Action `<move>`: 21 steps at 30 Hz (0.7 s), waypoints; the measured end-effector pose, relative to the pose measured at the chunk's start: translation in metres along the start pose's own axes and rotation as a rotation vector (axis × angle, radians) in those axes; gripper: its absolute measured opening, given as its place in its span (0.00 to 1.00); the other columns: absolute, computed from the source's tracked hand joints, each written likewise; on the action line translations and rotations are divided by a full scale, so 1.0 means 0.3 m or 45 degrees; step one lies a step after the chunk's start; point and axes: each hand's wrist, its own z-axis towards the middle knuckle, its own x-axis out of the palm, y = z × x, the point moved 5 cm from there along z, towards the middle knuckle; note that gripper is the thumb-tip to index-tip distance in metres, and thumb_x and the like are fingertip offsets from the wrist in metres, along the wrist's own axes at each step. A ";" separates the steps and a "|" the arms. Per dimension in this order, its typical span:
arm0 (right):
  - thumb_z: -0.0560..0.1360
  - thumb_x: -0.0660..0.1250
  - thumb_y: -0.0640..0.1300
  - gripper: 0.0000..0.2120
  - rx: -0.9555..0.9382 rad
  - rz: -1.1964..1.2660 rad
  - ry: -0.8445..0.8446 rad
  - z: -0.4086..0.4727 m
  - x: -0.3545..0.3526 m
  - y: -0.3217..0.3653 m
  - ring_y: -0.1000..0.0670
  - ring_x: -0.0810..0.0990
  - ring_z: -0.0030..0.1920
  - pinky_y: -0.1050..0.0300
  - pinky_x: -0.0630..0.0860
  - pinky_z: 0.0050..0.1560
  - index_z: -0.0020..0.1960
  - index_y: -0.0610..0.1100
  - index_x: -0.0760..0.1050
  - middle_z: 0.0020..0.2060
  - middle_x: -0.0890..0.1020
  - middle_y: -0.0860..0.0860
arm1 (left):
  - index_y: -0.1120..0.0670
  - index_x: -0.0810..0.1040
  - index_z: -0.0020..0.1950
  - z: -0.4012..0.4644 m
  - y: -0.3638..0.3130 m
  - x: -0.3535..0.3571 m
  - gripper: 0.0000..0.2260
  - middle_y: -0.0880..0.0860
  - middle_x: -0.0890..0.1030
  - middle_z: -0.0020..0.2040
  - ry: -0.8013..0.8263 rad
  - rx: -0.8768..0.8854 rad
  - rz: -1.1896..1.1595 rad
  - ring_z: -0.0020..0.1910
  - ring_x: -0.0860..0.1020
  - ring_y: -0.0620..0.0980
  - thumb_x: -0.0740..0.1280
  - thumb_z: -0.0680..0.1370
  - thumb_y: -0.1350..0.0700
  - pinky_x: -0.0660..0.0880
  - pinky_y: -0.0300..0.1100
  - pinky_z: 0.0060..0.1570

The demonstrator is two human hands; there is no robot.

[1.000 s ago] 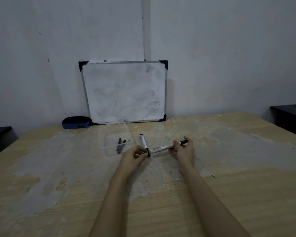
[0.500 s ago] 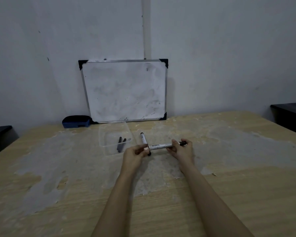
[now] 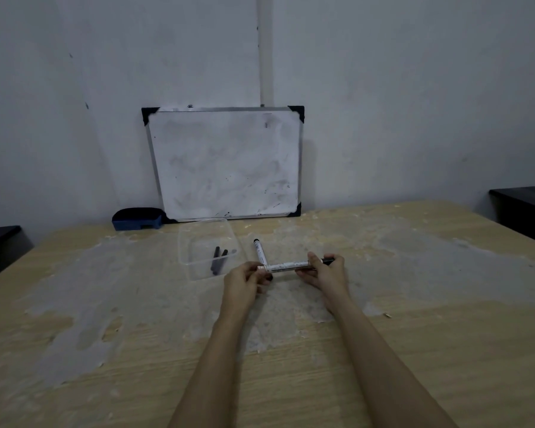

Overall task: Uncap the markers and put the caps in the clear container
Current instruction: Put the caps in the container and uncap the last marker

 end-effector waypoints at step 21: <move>0.77 0.62 0.37 0.14 0.010 -0.194 0.154 0.003 0.000 0.000 0.52 0.81 0.27 0.61 0.82 0.31 0.51 0.44 0.55 0.39 0.74 0.45 | 0.67 0.79 0.52 -0.009 0.015 0.007 0.09 0.56 0.77 0.32 0.061 -0.093 -0.088 0.18 0.73 0.36 0.59 0.78 0.70 0.70 0.24 0.22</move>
